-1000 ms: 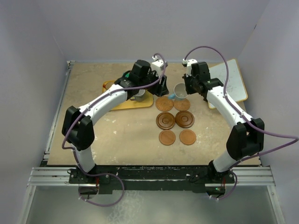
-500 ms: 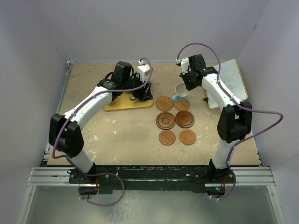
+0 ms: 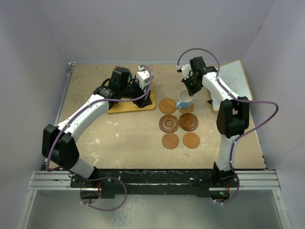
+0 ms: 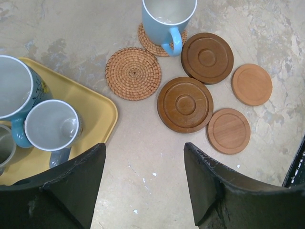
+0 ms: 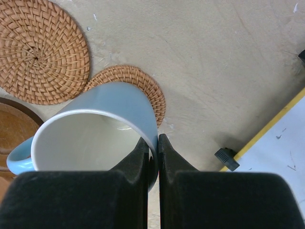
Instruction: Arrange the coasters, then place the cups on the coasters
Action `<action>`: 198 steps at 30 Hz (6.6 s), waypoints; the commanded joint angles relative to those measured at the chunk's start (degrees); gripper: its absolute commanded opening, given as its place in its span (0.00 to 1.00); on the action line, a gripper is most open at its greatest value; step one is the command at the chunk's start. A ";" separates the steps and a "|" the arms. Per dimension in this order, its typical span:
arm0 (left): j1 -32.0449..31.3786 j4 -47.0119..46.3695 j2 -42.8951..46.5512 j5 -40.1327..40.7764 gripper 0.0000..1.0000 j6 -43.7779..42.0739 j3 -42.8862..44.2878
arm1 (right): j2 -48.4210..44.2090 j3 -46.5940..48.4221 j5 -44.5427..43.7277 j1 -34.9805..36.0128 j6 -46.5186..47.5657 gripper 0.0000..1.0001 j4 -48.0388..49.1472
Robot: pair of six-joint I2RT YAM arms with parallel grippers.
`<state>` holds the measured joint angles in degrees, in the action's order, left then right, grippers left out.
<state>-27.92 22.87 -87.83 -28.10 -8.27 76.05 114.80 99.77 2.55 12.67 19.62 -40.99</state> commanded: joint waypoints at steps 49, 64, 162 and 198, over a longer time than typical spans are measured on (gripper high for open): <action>0.06 -3.10 3.80 3.77 0.64 -4.09 -1.18 | 0.36 1.52 5.28 -2.12 4.35 0.24 -0.81; 3.96 -3.64 -1.37 13.95 0.66 -6.09 3.82 | -8.38 3.79 5.36 -2.12 3.70 0.50 -2.02; 0.20 1.52 -27.93 24.45 0.03 9.21 46.20 | -47.78 -27.60 10.81 -7.13 -4.69 0.79 9.94; -8.28 3.43 -35.68 25.49 0.03 23.04 36.84 | -49.63 -29.19 8.35 -10.39 -7.54 0.86 12.52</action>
<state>-35.79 28.82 -123.24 -2.48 12.93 110.74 66.98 70.74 10.09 2.55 12.58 -30.17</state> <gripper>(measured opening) 0.075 0.853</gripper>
